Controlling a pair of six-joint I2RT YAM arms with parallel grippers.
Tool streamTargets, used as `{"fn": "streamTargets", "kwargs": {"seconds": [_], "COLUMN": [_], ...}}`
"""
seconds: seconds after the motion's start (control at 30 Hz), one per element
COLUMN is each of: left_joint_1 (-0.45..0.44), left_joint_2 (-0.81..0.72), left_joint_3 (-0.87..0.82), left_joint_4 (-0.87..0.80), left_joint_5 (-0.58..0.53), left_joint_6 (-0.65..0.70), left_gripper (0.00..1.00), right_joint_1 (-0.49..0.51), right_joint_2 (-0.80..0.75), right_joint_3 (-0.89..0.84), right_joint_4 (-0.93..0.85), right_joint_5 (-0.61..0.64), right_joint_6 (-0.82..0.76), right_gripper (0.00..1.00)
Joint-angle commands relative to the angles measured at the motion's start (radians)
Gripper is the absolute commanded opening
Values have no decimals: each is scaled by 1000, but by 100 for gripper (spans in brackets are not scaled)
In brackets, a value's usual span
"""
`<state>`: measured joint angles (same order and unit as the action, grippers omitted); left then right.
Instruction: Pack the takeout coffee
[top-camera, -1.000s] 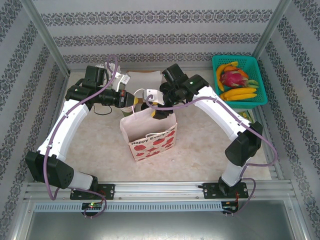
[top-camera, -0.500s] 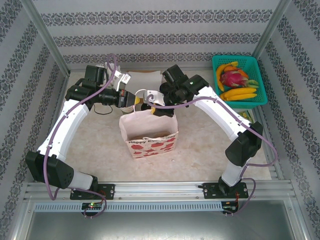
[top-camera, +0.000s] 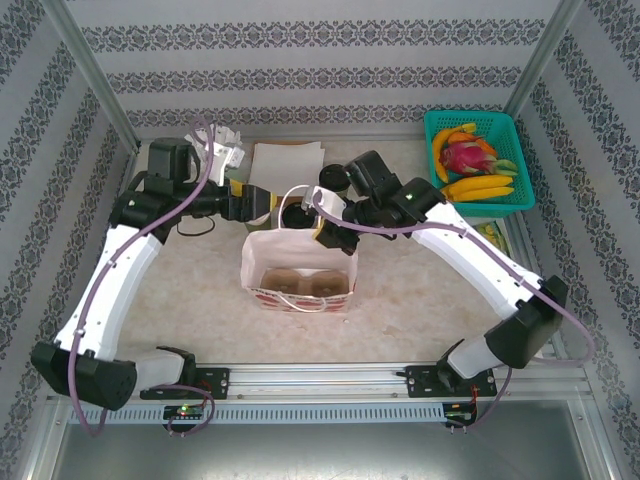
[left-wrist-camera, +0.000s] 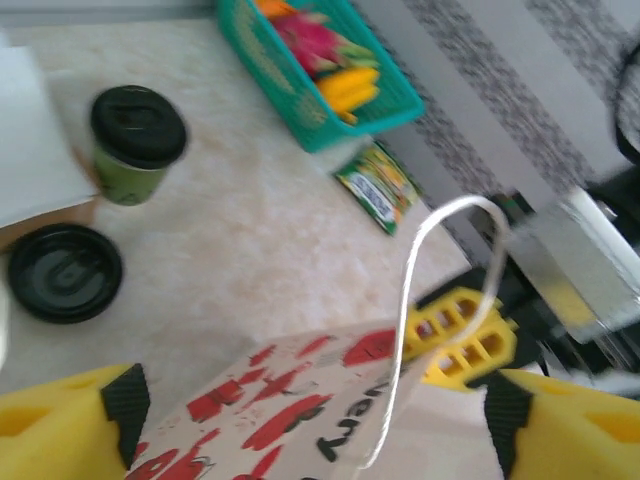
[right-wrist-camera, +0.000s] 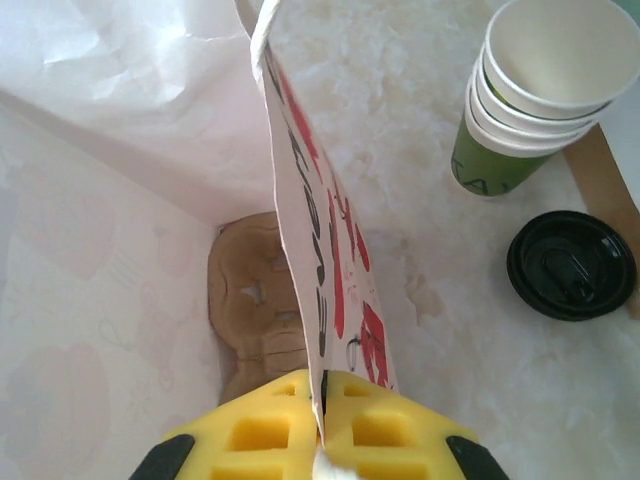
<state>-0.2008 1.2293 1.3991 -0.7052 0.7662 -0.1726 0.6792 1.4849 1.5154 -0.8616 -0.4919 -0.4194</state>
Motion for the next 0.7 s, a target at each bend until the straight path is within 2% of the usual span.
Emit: {"fn": "streamTargets", "kwargs": {"seconds": [0.0,0.17,0.27,0.37,0.47,0.67], "left_joint_1": [14,13,14,12,13,14], "left_joint_2": [-44,-92,-116,-141,-154,-131], "left_joint_3": [-29,-48,-69,-100,-127,-128], "left_joint_4": [53,-19,-45,-48,-47,-58], "left_joint_5": [-294,-655,-784,-864,-909,-909], "left_joint_6": [-117,-218,-246,-268,-285,-298], "left_gripper": [100,100,100,100,100,100], "right_joint_1": [21,64,103,133,141,151], "right_joint_2": [-42,-91,-122,-132,-114,-95], "right_joint_3": [-18,-37,-63,-132,-215,-132], "right_joint_4": [76,73,70,64,78,34], "right_joint_5": [112,283,394,500,518,529], "right_joint_6": [242,405,509,639,747,752], "right_gripper": [0,0,0,0,0,0]}}
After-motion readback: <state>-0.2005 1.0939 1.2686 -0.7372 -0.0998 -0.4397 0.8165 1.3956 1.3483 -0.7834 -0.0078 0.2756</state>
